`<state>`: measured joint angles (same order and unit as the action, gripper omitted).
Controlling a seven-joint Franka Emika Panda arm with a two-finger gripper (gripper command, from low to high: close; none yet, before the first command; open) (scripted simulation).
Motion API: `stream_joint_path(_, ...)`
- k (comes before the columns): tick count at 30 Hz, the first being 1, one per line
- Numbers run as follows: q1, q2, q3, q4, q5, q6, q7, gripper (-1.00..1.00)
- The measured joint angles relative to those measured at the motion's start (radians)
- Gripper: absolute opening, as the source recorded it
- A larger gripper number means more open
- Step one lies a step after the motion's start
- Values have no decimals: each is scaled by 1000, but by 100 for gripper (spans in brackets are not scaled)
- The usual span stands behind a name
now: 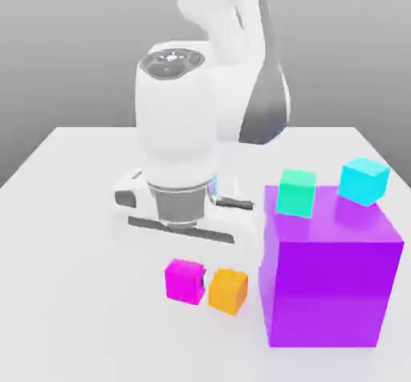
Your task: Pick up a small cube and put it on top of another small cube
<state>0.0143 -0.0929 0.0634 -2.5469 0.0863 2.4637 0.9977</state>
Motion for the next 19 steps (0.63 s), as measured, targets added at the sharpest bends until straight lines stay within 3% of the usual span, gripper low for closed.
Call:
stream_joint_path(11,299,-377,229,41,78,-413,-72,-100)
stream_joint_path(15,319,-347,269,-37,90,-304,-75,-100)
stream_joint_path(16,321,-336,273,-53,90,-277,-74,100)
stream_joint_path(19,321,-336,273,-53,90,-277,-74,100)
